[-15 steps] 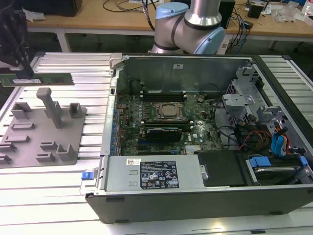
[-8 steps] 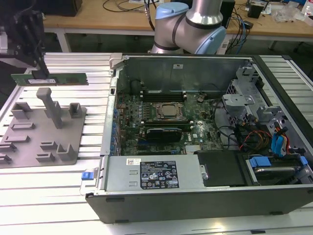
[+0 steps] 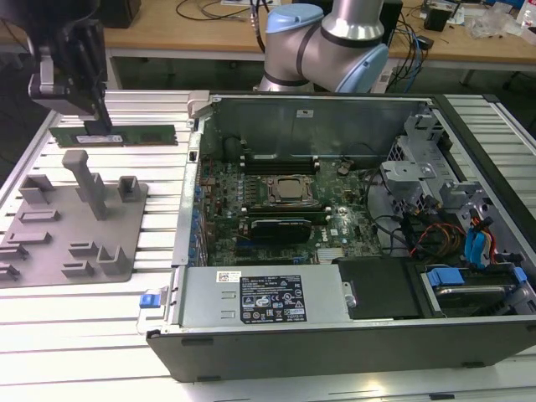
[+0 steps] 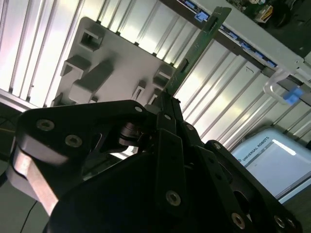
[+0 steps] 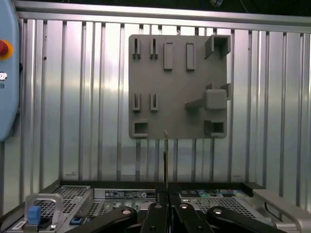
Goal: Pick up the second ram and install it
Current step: 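Pick up the second ram and move it above second insertion slot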
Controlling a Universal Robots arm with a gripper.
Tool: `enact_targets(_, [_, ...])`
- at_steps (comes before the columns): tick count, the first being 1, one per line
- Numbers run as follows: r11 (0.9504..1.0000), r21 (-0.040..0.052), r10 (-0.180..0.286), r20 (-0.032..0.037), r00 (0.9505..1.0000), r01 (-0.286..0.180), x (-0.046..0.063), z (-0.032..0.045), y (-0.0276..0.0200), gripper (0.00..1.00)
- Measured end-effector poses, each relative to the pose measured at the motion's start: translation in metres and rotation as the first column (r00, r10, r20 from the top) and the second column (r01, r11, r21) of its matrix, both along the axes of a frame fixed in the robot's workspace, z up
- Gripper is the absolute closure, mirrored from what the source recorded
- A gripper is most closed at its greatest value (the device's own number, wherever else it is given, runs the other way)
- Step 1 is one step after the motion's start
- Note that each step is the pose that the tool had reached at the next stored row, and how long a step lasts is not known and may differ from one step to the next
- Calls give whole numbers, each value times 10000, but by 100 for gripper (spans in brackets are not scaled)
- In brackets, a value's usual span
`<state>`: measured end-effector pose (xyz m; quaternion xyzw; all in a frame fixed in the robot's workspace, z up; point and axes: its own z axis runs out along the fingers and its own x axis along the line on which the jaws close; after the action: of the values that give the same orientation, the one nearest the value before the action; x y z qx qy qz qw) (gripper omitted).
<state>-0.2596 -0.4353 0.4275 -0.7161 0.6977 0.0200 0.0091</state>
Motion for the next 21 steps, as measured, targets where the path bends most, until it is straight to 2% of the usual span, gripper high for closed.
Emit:
enact_targets(3, [10000, 0, 0, 0, 10000, 0, 49, 0, 0, 91])
enact_targets(10, [10000, 0, -1, 0, 10000, 1, 260, 0, 0, 91])
enact_targets(14, [10000, -1, -1, 0, 10000, 1, 480, 0, 0, 91])
enact_targets(16, [10000, -1, 0, -1, 10000, 0, 636, 0, 0, 91])
enact_targets(18, [10000, 1, -1, 0, 10000, 1, 728, 0, 0, 91])
enact_targets(19, [10000, -1, 0, 0, 10000, 0, 857, 0, 0, 91])
enact_targets(21, [10000, 0, 0, 0, 10000, 0, 1017, 0, 0, 91])
